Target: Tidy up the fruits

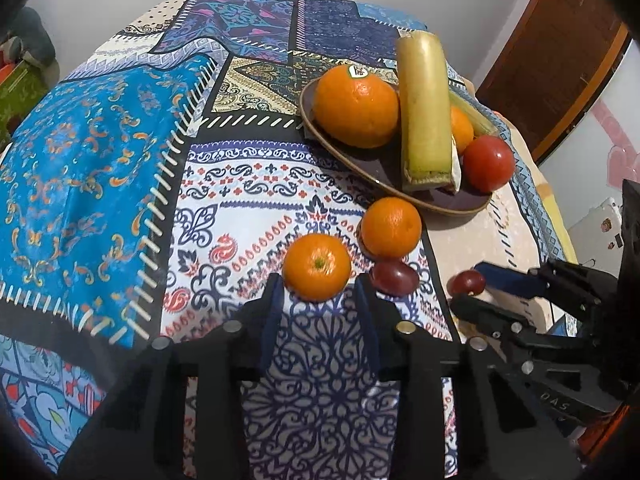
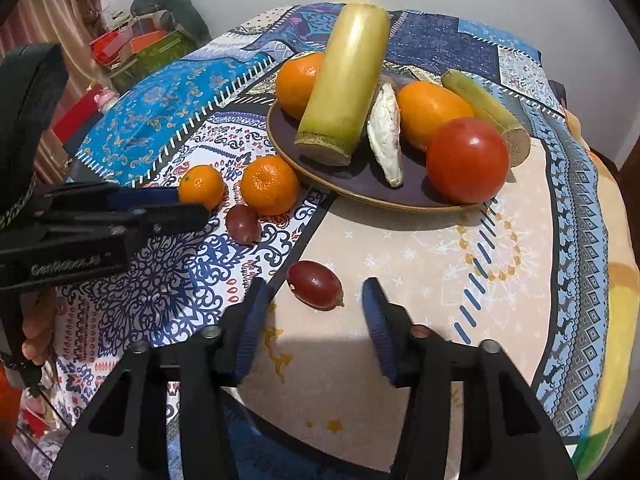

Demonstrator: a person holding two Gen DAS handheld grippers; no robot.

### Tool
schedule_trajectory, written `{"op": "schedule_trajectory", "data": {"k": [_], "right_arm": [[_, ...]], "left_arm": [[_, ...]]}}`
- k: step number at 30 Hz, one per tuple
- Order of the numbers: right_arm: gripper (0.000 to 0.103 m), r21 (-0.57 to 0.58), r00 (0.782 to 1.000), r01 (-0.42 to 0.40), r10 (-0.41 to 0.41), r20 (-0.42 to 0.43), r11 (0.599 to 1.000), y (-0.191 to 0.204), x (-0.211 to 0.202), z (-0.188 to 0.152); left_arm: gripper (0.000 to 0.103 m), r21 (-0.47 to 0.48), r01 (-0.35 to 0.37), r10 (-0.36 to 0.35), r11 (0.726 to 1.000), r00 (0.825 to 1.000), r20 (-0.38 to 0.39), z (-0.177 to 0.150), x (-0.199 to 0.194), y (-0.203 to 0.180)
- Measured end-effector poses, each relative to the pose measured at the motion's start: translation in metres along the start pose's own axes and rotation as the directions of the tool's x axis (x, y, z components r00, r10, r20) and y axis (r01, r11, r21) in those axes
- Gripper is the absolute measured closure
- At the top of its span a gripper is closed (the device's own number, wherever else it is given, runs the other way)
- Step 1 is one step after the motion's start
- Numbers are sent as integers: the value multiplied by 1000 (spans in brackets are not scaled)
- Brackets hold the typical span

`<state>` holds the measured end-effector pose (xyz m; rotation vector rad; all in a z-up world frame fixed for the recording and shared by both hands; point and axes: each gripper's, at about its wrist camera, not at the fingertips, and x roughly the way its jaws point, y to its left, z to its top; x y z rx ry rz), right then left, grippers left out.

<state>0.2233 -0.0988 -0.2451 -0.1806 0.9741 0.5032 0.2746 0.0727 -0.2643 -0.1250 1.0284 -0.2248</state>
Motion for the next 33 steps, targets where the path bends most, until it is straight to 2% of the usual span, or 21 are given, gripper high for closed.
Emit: {"op": "schedule_trajectory", "data": {"k": [3,11,21,27,33], "right_arm": [[79,25,999,-33,33,3,999,-6,-1,1],[80,34,999,-38,36,35,999,-9,-13,4],[80,56,988,6,-15,152,998,-30,-54,22],[80,72,982,23,-37,187,997,-46,-58,41],[80,70,980,29,-42,194,997,-54,-47,58]], "left_arm": [[70,-6,-4,4,1000,1000,8,2,1,1],[70,-24,2,-2,1000,1000,20,0,-9,2],[71,0,20,-19,1000,994,110,24,-39,-15],[70,21,25,-28,999,992,126,43,-33,-28],[70,-10,27,-26,1000,992,120,54,-16,-24]]}}
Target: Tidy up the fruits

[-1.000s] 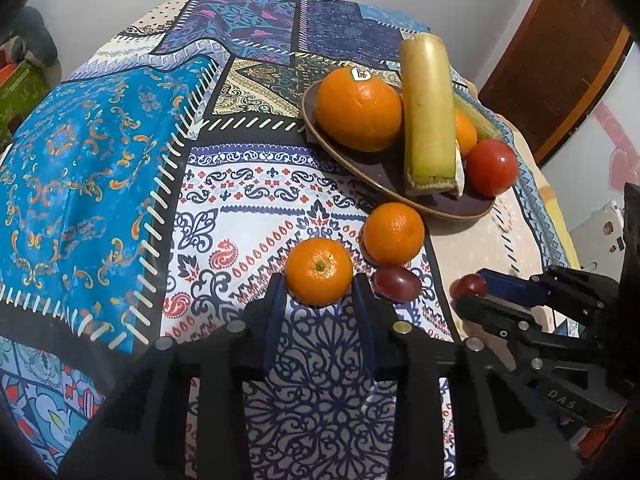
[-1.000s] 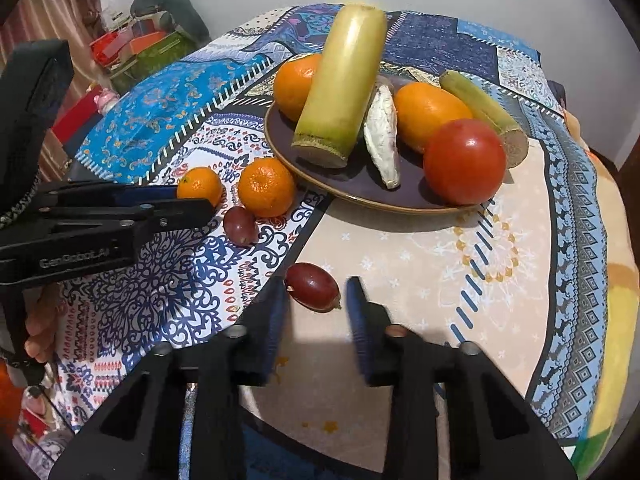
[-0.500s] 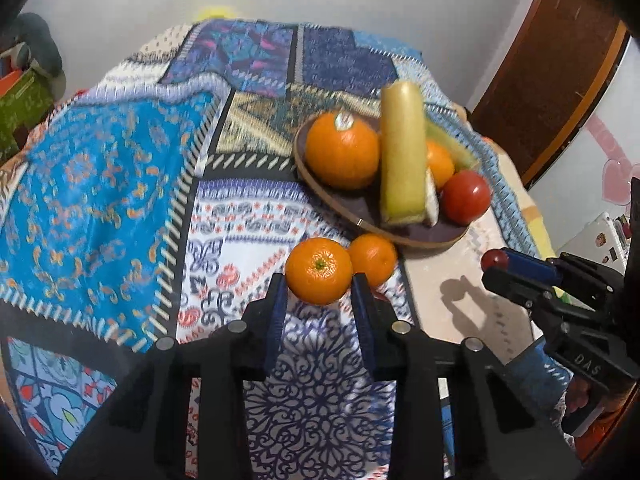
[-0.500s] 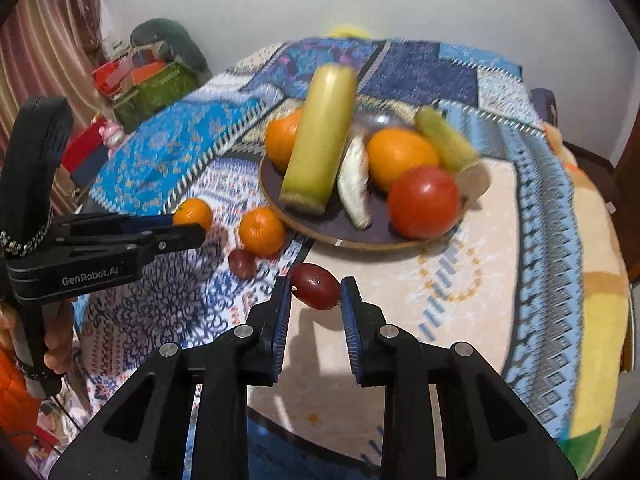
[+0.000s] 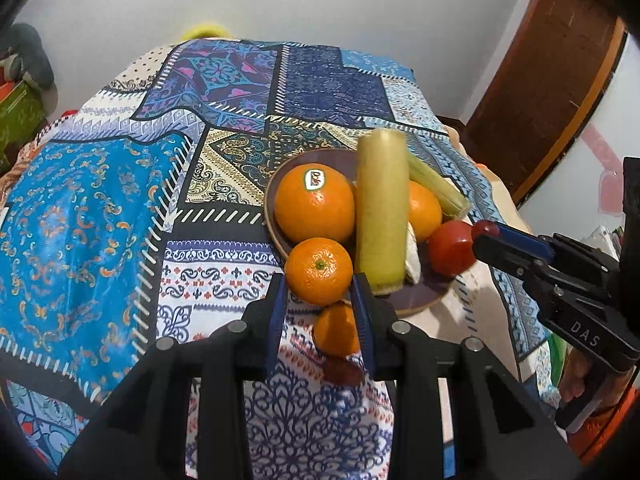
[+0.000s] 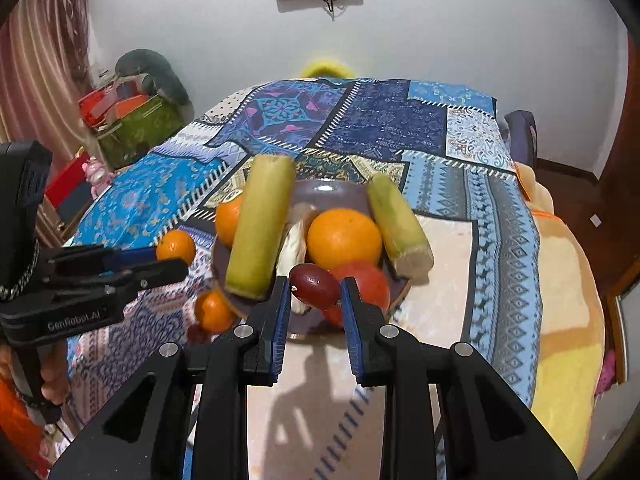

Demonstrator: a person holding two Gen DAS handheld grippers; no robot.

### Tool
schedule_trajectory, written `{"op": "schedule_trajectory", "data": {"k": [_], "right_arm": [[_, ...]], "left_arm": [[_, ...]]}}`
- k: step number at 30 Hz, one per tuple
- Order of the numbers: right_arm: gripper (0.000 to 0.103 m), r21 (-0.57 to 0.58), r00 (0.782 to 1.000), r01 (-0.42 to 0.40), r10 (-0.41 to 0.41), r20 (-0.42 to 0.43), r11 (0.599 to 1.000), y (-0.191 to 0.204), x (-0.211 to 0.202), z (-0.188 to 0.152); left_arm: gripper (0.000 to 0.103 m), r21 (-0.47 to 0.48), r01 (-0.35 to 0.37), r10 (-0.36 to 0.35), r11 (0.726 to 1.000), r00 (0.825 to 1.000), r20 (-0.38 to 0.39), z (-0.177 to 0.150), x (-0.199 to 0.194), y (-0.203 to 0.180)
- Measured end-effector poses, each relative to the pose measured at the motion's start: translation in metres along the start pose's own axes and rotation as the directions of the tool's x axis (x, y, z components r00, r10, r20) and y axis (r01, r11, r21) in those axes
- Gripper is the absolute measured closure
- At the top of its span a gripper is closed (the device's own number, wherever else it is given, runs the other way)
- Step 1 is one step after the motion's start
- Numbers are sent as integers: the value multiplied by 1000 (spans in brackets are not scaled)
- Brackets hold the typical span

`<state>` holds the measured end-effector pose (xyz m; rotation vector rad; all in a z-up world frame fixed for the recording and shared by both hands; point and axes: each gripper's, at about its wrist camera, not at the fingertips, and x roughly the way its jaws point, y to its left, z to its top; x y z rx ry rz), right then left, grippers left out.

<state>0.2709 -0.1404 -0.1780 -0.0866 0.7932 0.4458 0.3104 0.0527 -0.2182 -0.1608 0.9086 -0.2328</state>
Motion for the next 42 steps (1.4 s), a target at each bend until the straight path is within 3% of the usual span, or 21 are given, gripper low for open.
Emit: {"op": "schedule_trajectory", "data": {"k": [22,26,34,42], "right_arm": [[78,-60,999,15,-17,-32,998,4,28,11],[72,-66,999,28,-29,-23,997,5,22,11],[72,-64,999,34,-33,16,997,6,-5,12],[71,-75,999,34,-31,33,997,11,-34,-2]], "left_arm": [[70,21,-2,2,1000,1000,-17,7,19,-6],[70,28,0,0,1000,1000,2,7,7,-9],[69,50,-9,8,999,1000,23,-3,-22,-15],[66,39,-7,9,999,999,-52,-36,-20,-18]]}}
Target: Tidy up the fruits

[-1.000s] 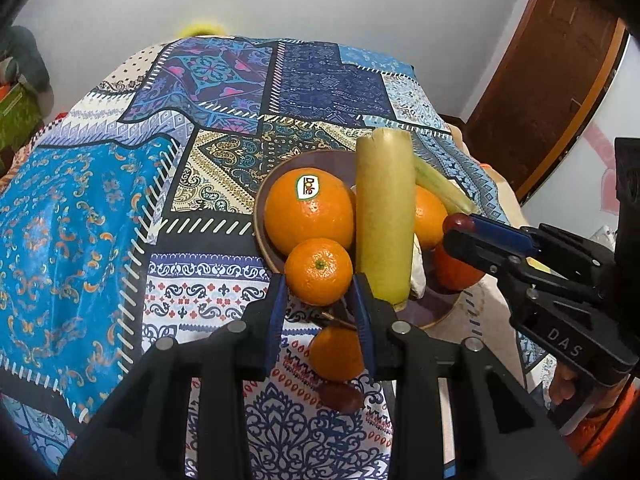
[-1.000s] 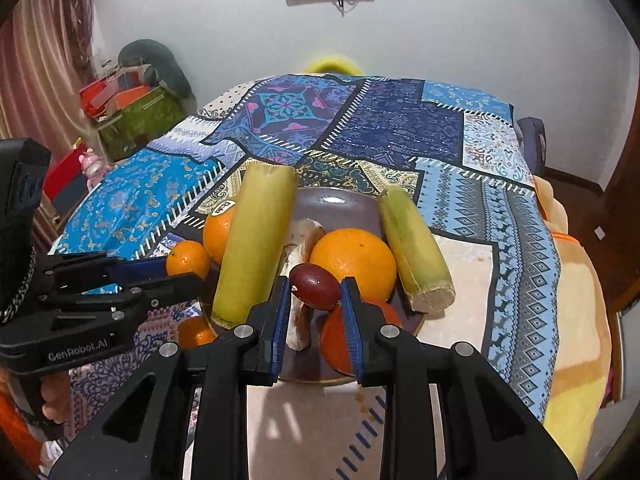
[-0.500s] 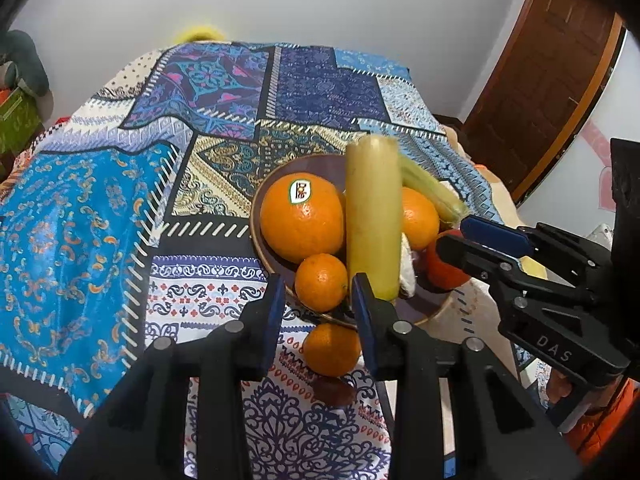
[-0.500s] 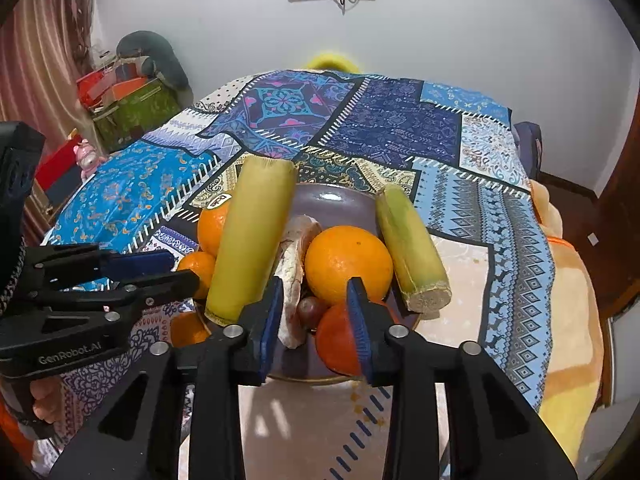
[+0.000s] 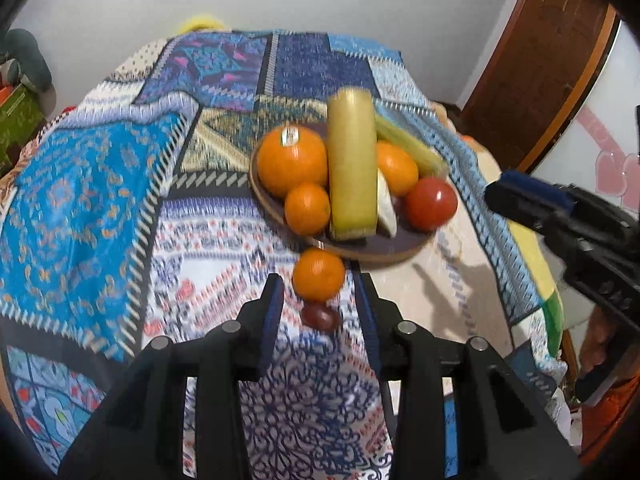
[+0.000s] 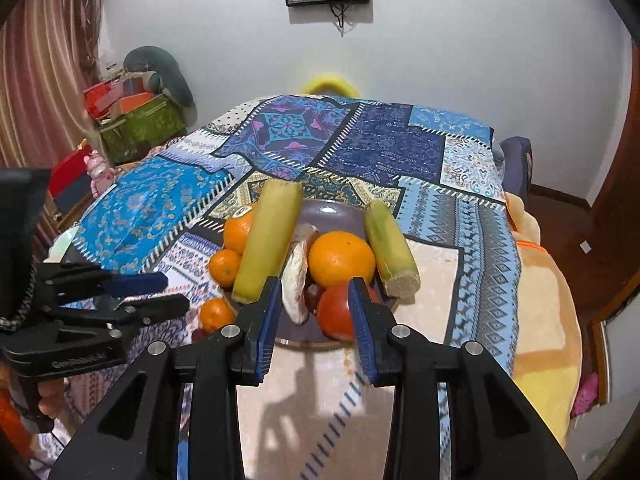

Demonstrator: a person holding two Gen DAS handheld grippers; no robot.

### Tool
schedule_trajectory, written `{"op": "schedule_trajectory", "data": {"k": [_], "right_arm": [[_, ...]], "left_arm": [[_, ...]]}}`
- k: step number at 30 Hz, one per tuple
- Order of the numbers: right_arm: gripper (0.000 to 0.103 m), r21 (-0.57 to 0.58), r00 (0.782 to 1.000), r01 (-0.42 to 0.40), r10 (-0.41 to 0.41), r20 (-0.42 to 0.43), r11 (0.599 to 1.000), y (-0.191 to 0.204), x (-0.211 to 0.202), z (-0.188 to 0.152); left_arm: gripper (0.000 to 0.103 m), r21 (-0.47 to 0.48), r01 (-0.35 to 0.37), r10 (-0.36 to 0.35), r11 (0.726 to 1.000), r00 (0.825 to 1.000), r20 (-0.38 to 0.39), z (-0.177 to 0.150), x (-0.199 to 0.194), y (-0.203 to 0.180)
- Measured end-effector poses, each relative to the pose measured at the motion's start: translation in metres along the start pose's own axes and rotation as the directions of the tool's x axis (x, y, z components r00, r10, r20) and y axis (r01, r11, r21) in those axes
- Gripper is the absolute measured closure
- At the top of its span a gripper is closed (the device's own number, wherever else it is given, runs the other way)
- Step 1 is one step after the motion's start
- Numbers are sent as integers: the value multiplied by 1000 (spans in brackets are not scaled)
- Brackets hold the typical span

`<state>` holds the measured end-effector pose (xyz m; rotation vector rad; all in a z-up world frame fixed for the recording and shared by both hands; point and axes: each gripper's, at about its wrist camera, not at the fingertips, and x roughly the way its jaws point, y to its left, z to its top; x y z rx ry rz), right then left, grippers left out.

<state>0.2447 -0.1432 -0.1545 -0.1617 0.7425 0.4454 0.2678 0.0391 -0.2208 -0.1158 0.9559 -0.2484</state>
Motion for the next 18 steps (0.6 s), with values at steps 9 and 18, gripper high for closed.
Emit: {"op": "schedule_trajectory", "data": {"k": [9,18], "right_arm": [[69,-10,996,-54,53,-65,998,12,3,-30],[69,-13,990,-76,74,-122,997,19,19,-42]], "left_arm": [[66,13,-27,28,1000,995,-100,-21,30,-7],[74,24,-27,29,999,996,-88,-22,41,-8]]}}
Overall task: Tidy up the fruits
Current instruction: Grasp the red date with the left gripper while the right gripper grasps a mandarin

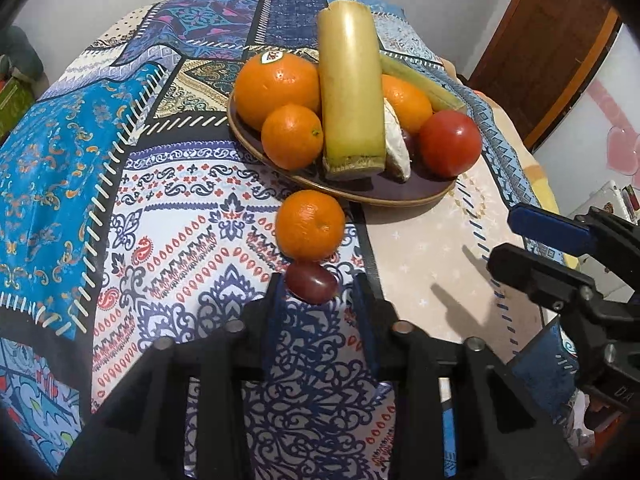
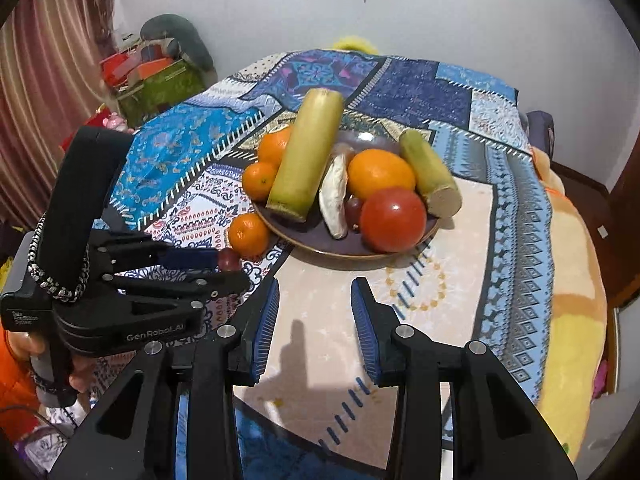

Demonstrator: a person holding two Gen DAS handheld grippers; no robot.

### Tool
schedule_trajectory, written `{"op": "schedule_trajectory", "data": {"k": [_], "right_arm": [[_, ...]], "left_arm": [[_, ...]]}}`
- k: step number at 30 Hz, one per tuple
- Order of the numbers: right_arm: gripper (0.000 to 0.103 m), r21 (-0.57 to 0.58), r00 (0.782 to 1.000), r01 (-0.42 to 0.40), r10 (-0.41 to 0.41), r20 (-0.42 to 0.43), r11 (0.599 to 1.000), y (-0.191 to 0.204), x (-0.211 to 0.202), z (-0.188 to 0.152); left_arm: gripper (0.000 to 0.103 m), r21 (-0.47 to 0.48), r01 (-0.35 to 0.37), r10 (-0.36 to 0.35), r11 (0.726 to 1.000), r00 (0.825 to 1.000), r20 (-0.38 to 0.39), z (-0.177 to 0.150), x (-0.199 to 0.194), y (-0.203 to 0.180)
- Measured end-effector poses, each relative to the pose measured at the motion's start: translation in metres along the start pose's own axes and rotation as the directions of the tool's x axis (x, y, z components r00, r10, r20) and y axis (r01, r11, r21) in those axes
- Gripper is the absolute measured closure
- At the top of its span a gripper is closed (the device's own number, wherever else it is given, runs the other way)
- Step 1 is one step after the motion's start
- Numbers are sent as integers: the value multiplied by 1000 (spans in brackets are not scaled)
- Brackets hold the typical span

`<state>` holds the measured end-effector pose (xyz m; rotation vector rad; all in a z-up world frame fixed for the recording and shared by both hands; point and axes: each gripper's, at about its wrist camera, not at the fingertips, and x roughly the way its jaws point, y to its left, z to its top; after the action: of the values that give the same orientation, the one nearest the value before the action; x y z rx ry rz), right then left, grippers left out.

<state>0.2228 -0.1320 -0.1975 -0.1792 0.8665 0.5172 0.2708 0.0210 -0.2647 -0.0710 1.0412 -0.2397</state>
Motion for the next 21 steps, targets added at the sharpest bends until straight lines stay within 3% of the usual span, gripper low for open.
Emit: {"op": "schedule_trajectory", "data": {"k": [4,14,21], "right_arm": [[69,-4,1000,-8,8,-15,1000,7,8,2],[69,-47,997,-26,23,-71,999,40,44,13],[69,-32,994,-31,28,-107,999,50,72,21]], "left_arm": [[78,-18,32,-32,999,999,10,-2,-5,11],[78,-49,-20,24,999,996,88,-23,-49,57],[78,-94,3,9,996,992,128,-32,-69,77]]}}
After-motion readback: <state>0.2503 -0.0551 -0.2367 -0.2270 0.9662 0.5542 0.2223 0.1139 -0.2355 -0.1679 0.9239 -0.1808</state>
